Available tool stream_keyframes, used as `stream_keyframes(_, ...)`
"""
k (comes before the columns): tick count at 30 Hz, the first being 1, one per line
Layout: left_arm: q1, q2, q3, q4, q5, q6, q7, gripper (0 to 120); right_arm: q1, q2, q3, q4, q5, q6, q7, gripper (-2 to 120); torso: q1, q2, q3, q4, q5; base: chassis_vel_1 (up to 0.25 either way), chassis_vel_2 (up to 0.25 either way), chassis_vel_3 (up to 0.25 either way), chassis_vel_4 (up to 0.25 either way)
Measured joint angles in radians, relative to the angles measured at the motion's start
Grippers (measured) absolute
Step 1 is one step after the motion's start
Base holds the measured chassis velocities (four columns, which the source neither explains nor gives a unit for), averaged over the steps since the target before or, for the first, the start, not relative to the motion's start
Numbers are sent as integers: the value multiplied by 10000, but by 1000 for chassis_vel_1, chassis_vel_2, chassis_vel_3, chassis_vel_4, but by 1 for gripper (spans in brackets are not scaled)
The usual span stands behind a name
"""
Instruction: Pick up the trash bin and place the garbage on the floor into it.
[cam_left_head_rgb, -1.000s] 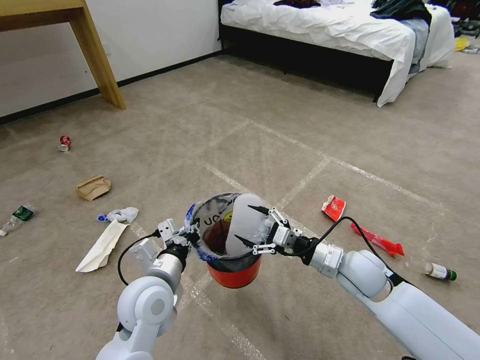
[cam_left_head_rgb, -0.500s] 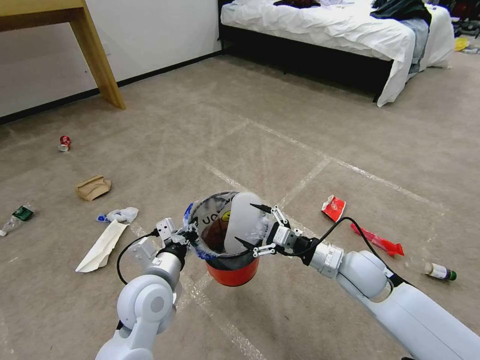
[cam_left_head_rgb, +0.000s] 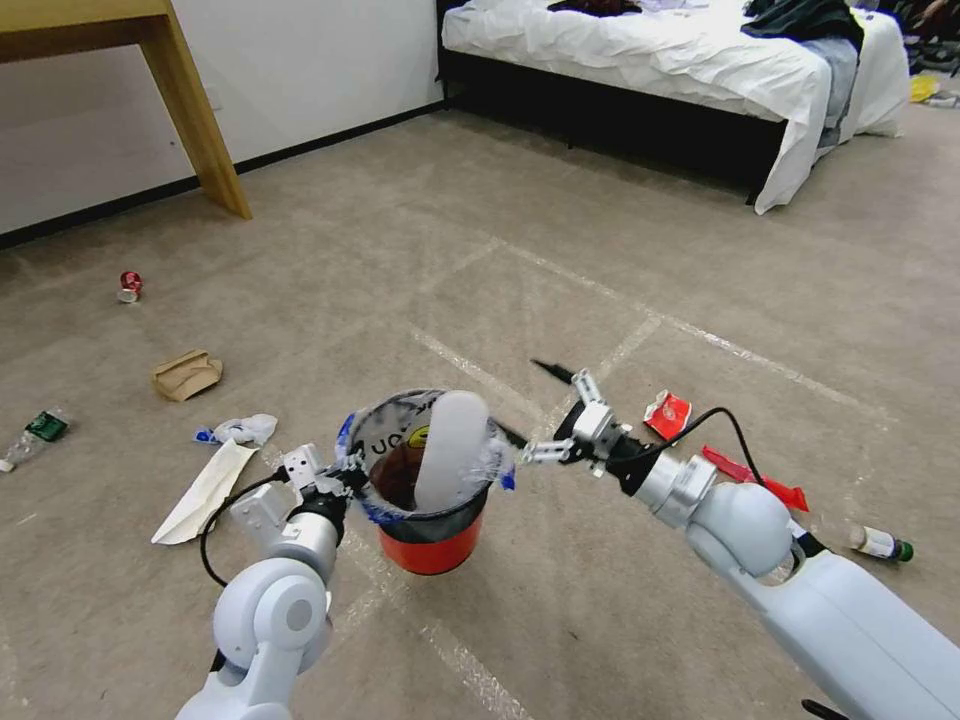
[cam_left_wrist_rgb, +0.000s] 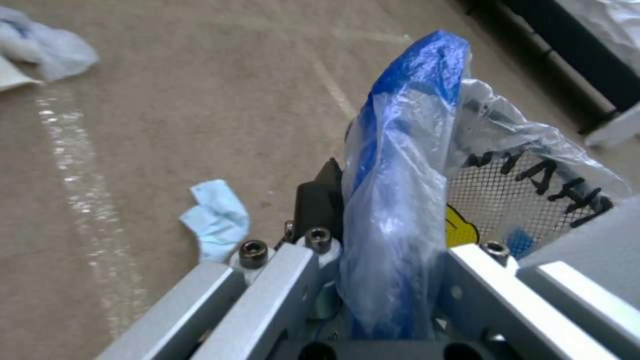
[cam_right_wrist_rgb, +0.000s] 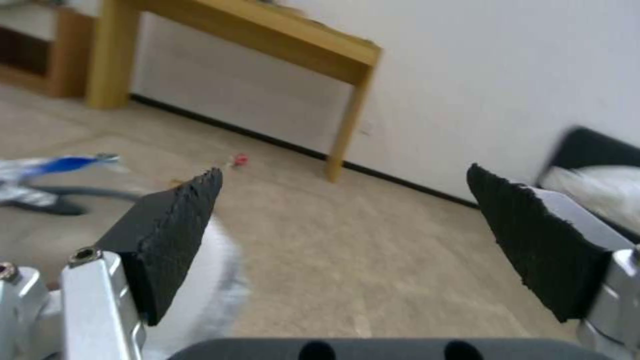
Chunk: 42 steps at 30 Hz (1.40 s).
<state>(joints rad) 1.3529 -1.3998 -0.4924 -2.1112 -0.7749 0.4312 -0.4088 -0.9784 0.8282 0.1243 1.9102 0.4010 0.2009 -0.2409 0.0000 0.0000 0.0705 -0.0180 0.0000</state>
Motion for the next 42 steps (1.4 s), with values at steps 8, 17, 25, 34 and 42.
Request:
stream_keyframes(8, -50, -51, -740, 151, 212, -118, 26, 4, 581, 327, 116, -1423, 661, -56, 729, 99, 0, 0, 0, 0, -1, 0, 0, 0, 0)
stream_keyframes(17, 105, 375, -1855, 549, 343, -408, 36, 4, 1818, 912, -157, -3252, 860, 125, 578, 100, 0, 0, 1, 5, -4, 0, 0, 0, 0)
stream_keyframes(25, 236, 1359, -3419, 1149, 273, -938, 761, 4, 1555, 2028, -163, -4442, -294, 268, 936, 100, 0, 0, 0, -1, -3, 0, 0, 0, 0)
stream_keyframes(34, 388, 1307, -3363, 410, -166, -659, 635, 4, 2115, 2829, -760, -4771, -610, 12, 1207, 100, 0, 0, 1, 1, 1, 0, 0, 0, 0)
stream_keyframes(42, 792, 338, -2755, 207, 1007, -883, 855, 4, 2132, 2917, -764, -5060, -1427, 317, 680, 100, 1, 0, 1, -2, 3, 0, 0, 0, 0)
